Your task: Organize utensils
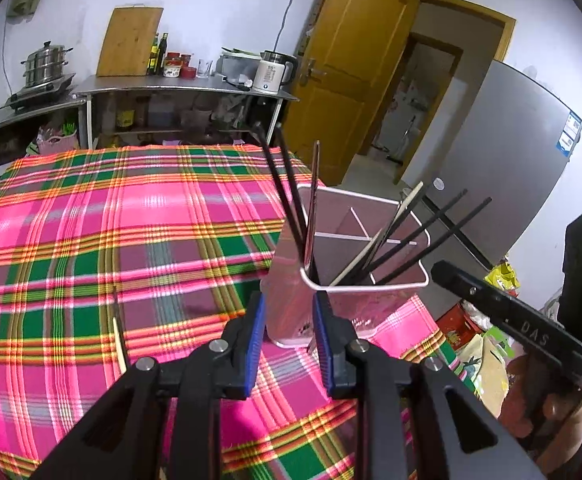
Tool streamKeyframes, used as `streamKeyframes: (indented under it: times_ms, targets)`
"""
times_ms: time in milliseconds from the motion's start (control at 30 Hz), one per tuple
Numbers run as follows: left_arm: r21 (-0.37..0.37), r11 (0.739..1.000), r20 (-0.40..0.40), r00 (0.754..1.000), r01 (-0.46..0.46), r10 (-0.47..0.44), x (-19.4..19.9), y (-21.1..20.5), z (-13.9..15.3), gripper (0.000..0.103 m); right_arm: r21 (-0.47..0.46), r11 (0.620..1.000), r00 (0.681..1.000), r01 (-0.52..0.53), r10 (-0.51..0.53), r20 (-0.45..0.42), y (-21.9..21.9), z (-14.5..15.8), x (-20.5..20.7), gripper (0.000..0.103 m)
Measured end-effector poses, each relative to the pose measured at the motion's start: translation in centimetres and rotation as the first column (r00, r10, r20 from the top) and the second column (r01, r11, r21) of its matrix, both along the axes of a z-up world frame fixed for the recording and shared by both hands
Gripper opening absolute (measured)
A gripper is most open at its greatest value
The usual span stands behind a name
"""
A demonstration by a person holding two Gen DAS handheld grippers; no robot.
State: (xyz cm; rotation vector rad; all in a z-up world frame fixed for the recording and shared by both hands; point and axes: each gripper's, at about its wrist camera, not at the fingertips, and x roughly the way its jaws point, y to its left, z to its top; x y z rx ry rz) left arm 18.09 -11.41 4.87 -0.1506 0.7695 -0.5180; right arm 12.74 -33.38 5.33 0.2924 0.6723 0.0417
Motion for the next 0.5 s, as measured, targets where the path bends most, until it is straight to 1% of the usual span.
streamKeyframes:
  times_ms: [333, 500]
  targets:
    - [0.006, 1.000, -0.013, 1.000, 0.012, -0.012, -2.3, 0.3, -1.2, 0.026, 0.003, 1.000, 1.000, -0.015, 0.015, -0.001, 0.6, 0.0, -0.3, 0.015]
    - [0.006, 1.000, -0.015, 1.000, 0.016, -0.016, -2.5, 0.2, -1.4, 0.026, 0.008, 0.999, 0.999, -0.043, 0.043, 0.015, 0.9, 0.3, -0.5, 0.015]
